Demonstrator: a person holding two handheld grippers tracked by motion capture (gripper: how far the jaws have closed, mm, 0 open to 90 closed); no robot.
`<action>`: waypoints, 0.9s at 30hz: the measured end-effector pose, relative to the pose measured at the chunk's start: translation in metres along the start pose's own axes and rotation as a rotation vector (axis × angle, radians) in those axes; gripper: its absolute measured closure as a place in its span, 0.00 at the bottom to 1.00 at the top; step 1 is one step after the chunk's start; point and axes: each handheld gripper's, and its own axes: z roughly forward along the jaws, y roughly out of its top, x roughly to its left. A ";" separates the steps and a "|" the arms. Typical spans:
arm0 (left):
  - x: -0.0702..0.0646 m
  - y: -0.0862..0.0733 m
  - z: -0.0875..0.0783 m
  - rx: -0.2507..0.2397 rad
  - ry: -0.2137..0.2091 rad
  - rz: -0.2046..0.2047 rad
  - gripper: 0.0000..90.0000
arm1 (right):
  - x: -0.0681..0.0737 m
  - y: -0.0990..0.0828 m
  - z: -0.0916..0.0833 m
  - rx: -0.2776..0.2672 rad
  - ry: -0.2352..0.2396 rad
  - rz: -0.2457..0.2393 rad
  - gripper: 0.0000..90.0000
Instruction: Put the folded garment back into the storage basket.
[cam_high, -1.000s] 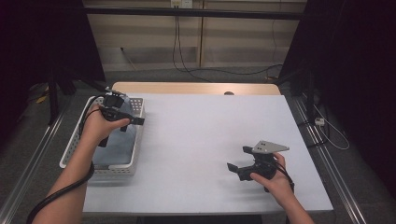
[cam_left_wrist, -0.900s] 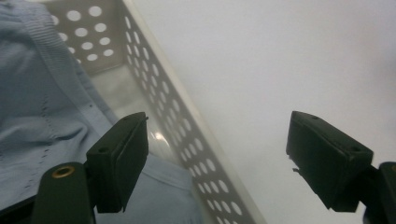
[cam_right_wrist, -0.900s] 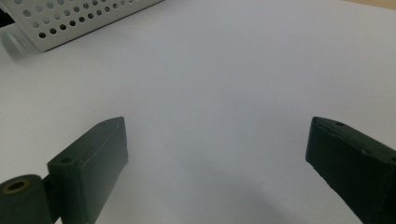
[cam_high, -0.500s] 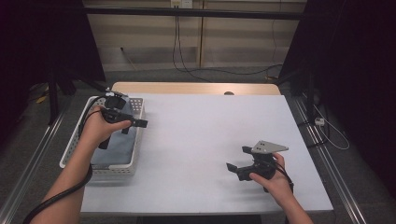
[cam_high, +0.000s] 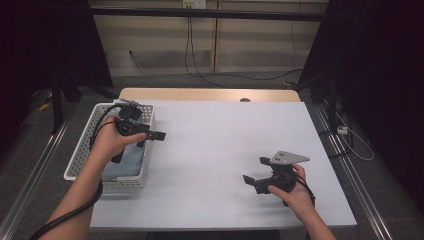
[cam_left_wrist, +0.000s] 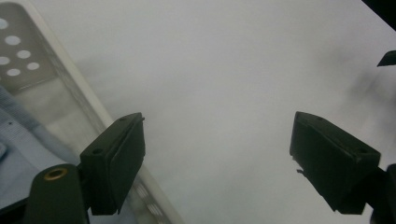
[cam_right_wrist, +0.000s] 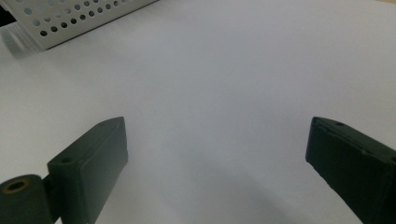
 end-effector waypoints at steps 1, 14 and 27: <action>-0.002 0.000 0.001 0.000 -0.003 0.002 0.20 | 0.000 0.000 0.000 -0.001 -0.001 0.000 0.06; -0.017 -0.007 0.010 -0.003 -0.048 0.031 0.19 | -0.002 -0.002 -0.003 0.008 0.005 0.011 0.06; -0.036 -0.011 0.022 0.010 -0.084 0.080 0.18 | -0.004 -0.009 -0.011 0.030 0.002 0.019 0.06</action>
